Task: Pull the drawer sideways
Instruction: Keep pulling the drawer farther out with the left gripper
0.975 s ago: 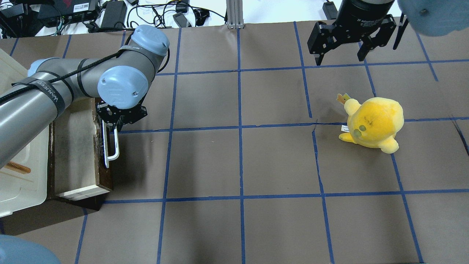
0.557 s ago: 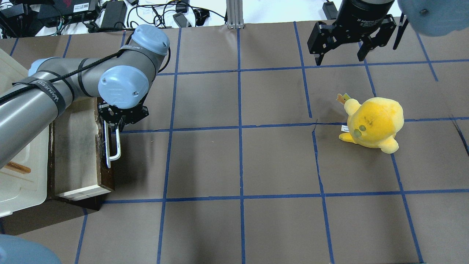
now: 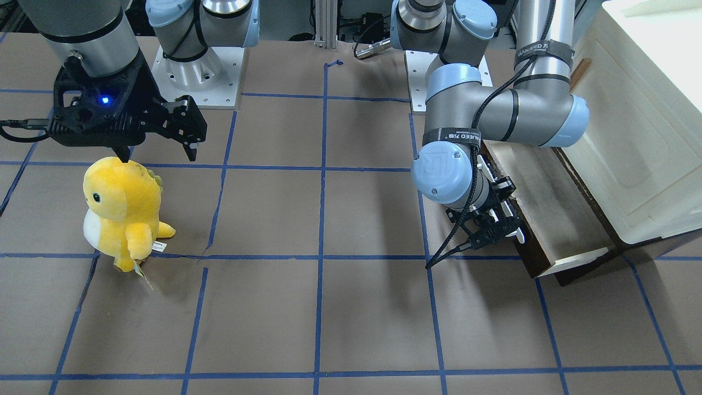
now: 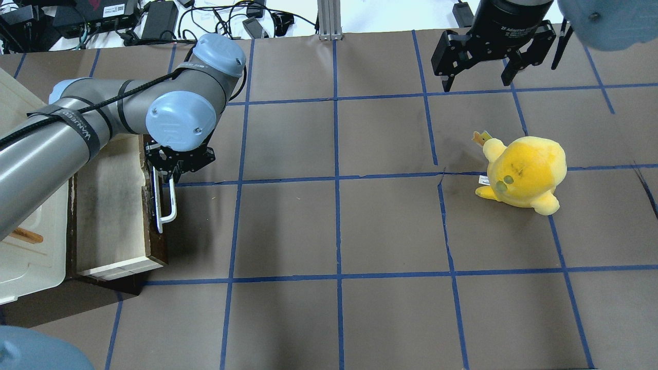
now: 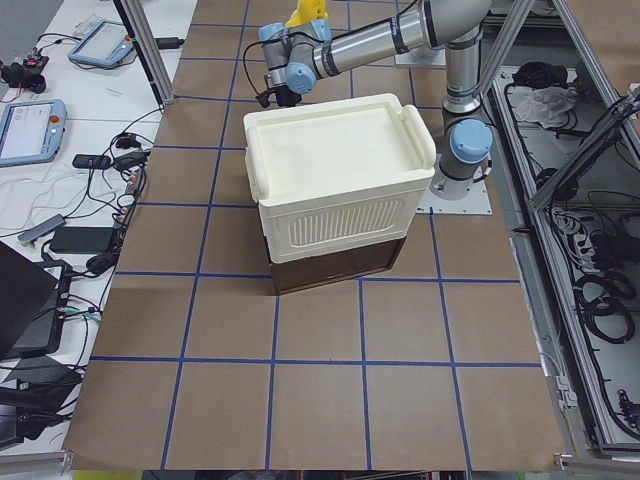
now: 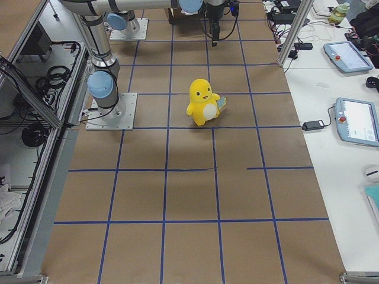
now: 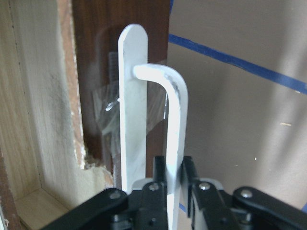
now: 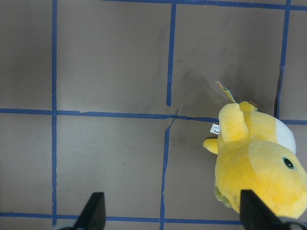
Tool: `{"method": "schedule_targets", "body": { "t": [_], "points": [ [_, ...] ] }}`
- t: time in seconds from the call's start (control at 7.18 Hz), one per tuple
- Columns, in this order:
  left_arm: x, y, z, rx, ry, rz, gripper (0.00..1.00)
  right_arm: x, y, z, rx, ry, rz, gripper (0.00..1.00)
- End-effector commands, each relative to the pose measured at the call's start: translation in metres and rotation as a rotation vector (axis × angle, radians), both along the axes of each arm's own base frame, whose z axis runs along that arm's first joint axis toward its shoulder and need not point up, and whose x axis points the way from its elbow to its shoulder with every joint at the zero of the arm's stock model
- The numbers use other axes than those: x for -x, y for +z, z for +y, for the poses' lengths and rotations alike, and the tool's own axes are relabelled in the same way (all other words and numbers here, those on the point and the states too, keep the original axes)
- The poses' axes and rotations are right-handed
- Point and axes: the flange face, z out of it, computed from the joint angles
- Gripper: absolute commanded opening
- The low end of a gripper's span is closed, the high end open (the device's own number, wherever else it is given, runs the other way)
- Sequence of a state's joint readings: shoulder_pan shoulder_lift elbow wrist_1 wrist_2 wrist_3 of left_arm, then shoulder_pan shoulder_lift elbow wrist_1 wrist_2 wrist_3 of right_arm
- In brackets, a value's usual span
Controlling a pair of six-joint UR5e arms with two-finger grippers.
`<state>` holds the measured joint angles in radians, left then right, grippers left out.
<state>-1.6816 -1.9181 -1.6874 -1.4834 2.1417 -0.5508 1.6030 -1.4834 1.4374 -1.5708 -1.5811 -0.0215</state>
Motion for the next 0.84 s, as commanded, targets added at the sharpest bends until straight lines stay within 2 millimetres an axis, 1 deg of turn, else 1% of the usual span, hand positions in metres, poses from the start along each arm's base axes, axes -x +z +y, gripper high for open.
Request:
{"method": "schedule_targets", "body": {
  "t": [0.0, 0.28, 0.42, 0.56, 0.7],
  "points": [
    [0.007, 0.001, -0.001, 0.009, -0.001, 0.004, 0.04, 0.0, 0.0, 0.0, 0.0, 0.0, 0.0, 1.0],
    [0.018, -0.002, 0.0, 0.024, 0.008, 0.001, 0.05, 0.0, 0.0, 0.0, 0.0, 0.0, -0.001, 1.0],
    [0.019, -0.003, 0.0, 0.022, 0.012, 0.011, 0.05, 0.0, 0.0, 0.0, 0.0, 0.0, -0.001, 1.0],
    [0.019, -0.002, 0.0, 0.024, 0.012, 0.011, 0.14, 0.0, 0.0, 0.0, 0.0, 0.0, -0.001, 1.0],
    [0.019, -0.002, 0.0, 0.023, 0.011, 0.012, 0.56, 0.0, 0.0, 0.0, 0.0, 0.002, -0.001, 1.0]
  ]
}}
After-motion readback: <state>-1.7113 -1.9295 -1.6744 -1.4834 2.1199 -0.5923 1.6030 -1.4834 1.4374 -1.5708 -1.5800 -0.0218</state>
